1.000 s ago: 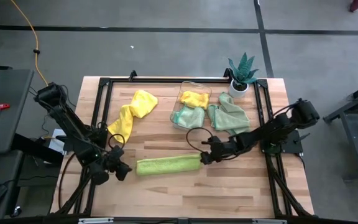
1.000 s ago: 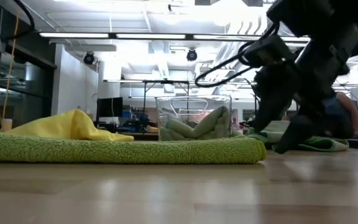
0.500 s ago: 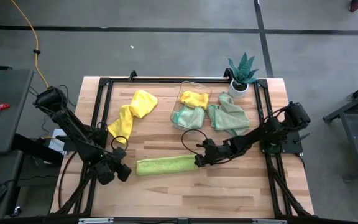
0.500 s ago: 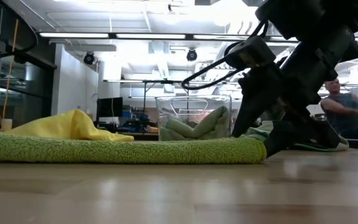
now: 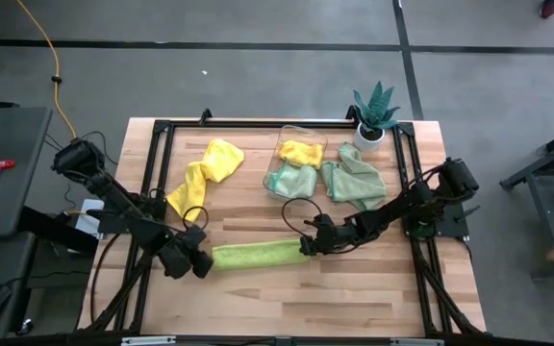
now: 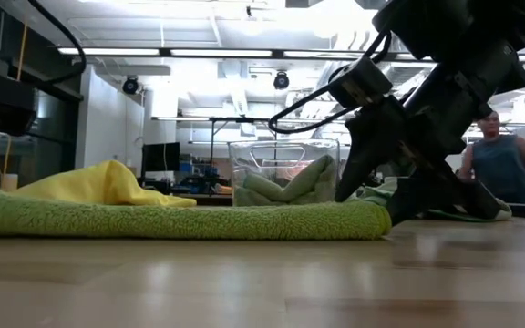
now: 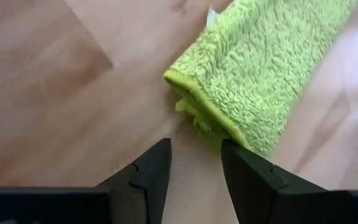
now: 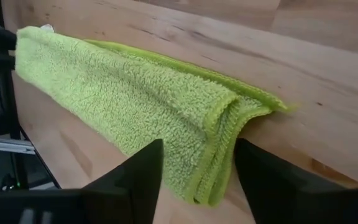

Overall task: Fold microfiber towels
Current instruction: Fold the green towel

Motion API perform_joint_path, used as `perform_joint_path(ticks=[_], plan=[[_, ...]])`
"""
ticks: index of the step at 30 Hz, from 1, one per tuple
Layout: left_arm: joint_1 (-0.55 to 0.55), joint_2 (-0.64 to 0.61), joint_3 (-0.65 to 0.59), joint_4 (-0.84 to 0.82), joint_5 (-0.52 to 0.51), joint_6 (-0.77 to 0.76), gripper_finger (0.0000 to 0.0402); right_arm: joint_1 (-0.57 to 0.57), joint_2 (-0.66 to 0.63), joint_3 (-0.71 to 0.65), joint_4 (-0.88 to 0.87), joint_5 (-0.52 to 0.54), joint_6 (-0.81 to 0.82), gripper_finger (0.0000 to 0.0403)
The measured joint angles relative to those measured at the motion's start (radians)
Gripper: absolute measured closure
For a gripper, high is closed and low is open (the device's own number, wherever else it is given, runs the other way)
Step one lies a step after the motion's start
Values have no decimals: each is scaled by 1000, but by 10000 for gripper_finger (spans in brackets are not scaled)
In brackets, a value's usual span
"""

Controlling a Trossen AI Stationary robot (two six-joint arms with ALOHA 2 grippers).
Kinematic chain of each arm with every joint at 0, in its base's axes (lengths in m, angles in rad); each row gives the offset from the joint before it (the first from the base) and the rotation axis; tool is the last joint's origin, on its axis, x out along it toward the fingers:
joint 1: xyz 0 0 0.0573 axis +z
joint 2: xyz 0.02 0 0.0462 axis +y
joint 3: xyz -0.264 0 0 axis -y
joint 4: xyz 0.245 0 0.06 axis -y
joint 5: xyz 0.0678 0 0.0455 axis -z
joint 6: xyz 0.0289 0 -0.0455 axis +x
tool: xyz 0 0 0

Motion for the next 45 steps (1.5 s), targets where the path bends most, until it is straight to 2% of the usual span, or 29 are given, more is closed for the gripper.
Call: perform_joint_path(ticks=[4,8,10,14,19,24,27,31,37,42,45], plan=[[42,1,-2,-2,-8,48,289,2,2,0,-21,17,23,272],[58,-1,-3,3,-16,116,312,2,3,-2,-42,29,15,368],[57,-16,-3,-5,-12,135,321,3,-5,-2,-55,37,-7,392],[57,-59,-6,-53,4,145,335,2,-51,1,-187,61,-22,396],[56,-124,-7,-77,7,172,344,32,-158,-3,-462,100,-29,400],[59,-148,-4,48,9,375,357,60,-298,-7,-725,104,-5,402],[85,-129,36,114,4,493,384,68,-369,-7,-824,87,0,402],[164,-62,143,122,-46,678,397,72,-416,-5,-827,85,0,402],[309,124,302,150,-54,958,401,72,-415,-4,-764,82,0,402],[372,292,393,144,-60,1044,401,72,-417,-3,-721,73,-2,403],[383,380,420,151,-23,1048,401,72,-417,5,-713,71,-3,403]])
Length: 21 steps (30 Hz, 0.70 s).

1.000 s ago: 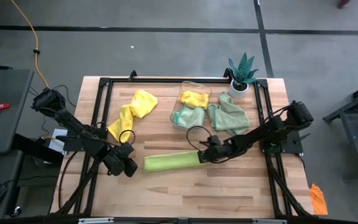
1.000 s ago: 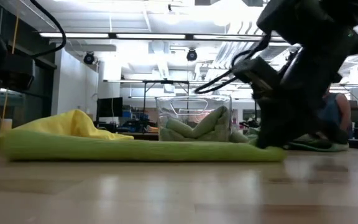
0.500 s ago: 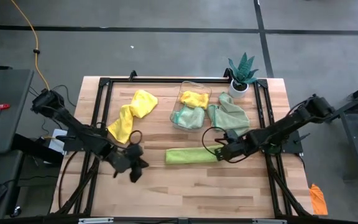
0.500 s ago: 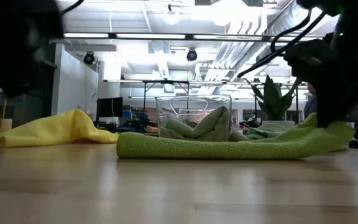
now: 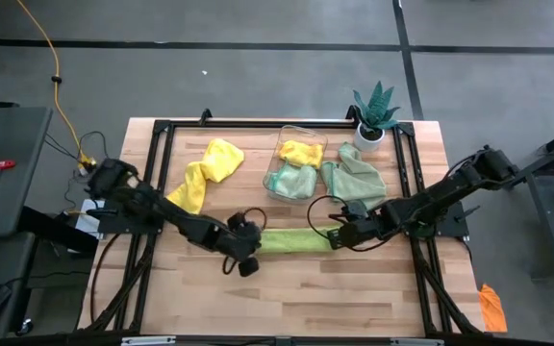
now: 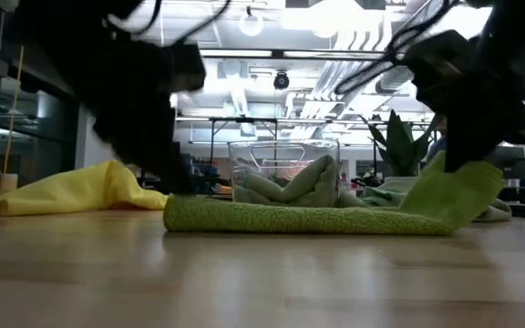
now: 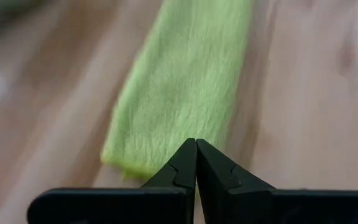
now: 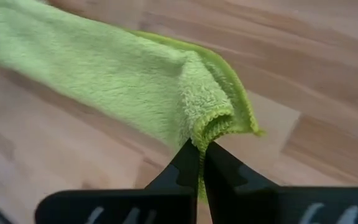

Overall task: Fold microfiber towels
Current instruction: Fold the green towel

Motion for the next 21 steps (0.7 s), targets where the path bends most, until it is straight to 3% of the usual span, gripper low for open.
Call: perform_joint_path(ticks=[7,21], plan=[[0,130,15,69,41,-55,401,0,0,78,8,3,-37,403],[0,151,9,155,1,-10,401,-1,17,106,289,165,0,403]])
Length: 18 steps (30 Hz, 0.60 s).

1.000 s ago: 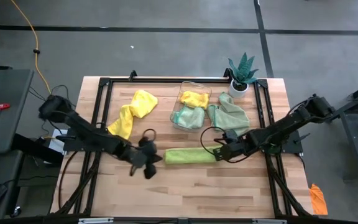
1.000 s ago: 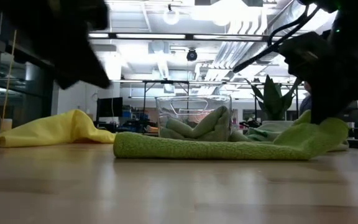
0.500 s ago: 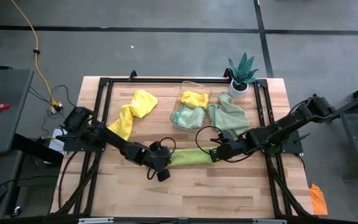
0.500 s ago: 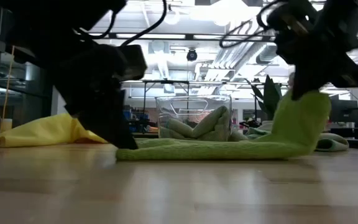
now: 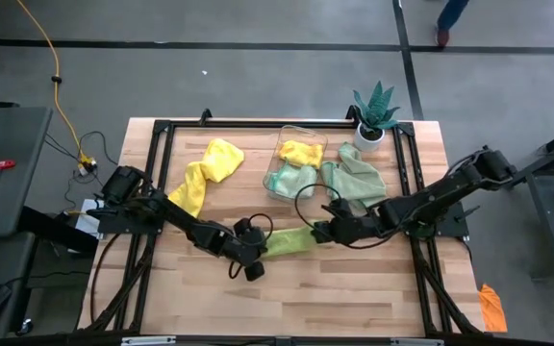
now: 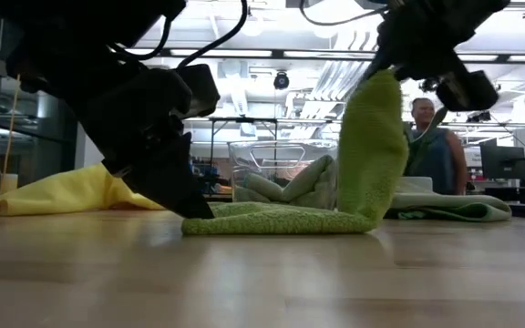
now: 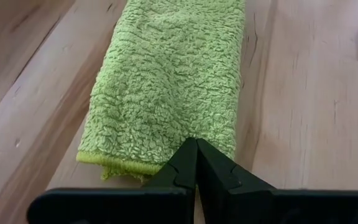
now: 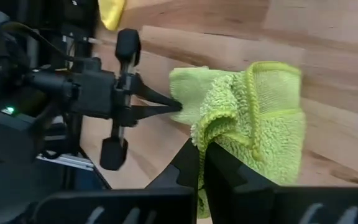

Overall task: Fold microfiber towels
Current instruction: Fold the green towel

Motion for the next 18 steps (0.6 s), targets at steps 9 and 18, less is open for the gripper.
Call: perform_joint_path(ticks=[9,18], plan=[[0,1,0,6,-9,8,401,0,221,0,393,17,18,403],[1,-62,-3,-9,36,45,401,0,388,0,661,108,71,403]])
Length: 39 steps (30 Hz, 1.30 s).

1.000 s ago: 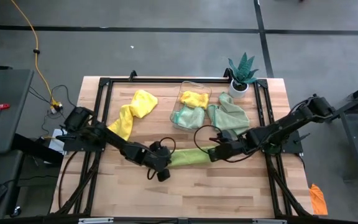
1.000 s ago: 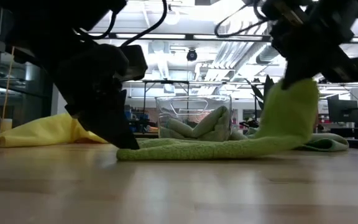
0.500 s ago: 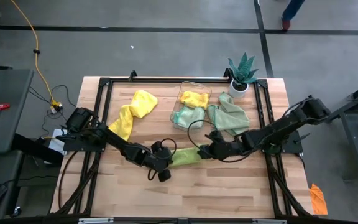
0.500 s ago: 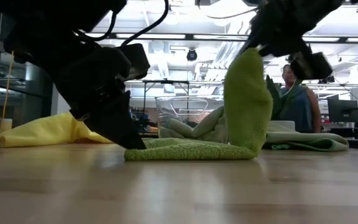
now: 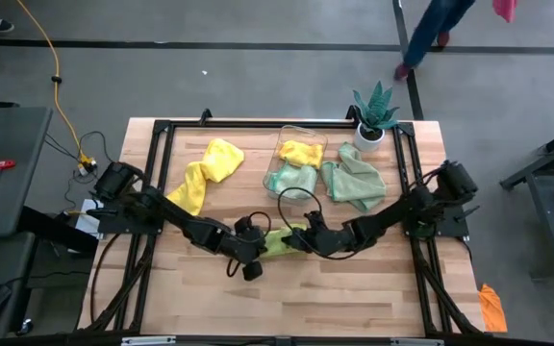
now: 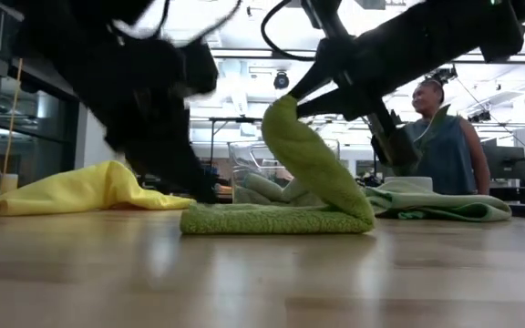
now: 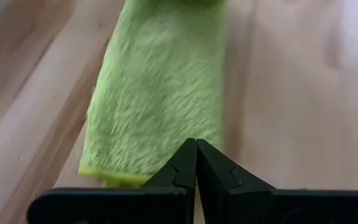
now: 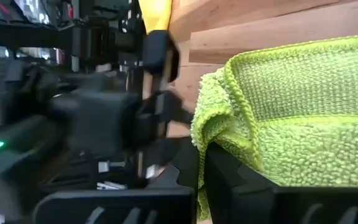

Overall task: Fold microfiber towels
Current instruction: Fold the green towel

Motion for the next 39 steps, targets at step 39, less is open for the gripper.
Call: perform_joint_path(ticks=[39], plan=[[38,-22,-5,-137,47,86,402,-72,154,215,-167,-128,-158,397]])
